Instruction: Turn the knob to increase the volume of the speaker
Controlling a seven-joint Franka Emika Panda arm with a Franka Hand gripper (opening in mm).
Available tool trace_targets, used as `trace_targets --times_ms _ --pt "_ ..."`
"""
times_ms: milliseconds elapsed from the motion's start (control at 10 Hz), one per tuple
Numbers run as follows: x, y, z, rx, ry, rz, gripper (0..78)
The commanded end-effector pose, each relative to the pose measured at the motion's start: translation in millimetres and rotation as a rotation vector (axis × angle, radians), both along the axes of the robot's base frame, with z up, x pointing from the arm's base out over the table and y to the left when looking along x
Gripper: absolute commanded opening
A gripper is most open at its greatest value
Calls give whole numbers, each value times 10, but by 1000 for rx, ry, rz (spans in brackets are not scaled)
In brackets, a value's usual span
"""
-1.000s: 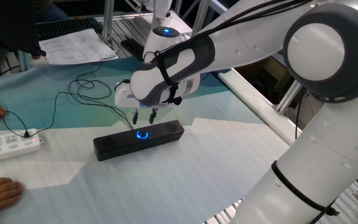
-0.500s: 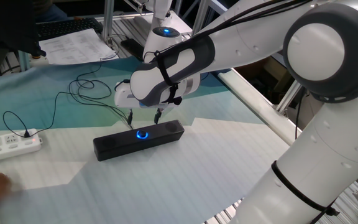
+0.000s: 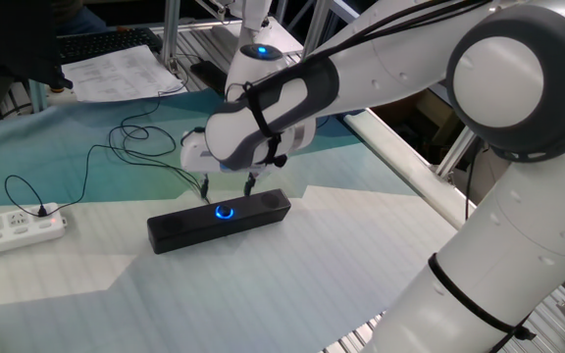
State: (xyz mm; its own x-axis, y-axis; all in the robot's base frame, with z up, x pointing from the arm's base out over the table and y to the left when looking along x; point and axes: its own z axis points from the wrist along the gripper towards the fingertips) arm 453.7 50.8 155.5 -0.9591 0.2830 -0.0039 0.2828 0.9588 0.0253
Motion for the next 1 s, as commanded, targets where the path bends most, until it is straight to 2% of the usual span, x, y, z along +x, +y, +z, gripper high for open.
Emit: trace_targets --times_ms 100,400,700,800,1000 --pt "-230 46 -128 -11 11 11 774" --pt "-245 63 -249 -15 6 9 774" --pt "-234 64 -270 -20 0 11 774" --pt "-230 65 -271 -23 -11 35 774" --pt "-195 52 -288 -22 -10 60 774"
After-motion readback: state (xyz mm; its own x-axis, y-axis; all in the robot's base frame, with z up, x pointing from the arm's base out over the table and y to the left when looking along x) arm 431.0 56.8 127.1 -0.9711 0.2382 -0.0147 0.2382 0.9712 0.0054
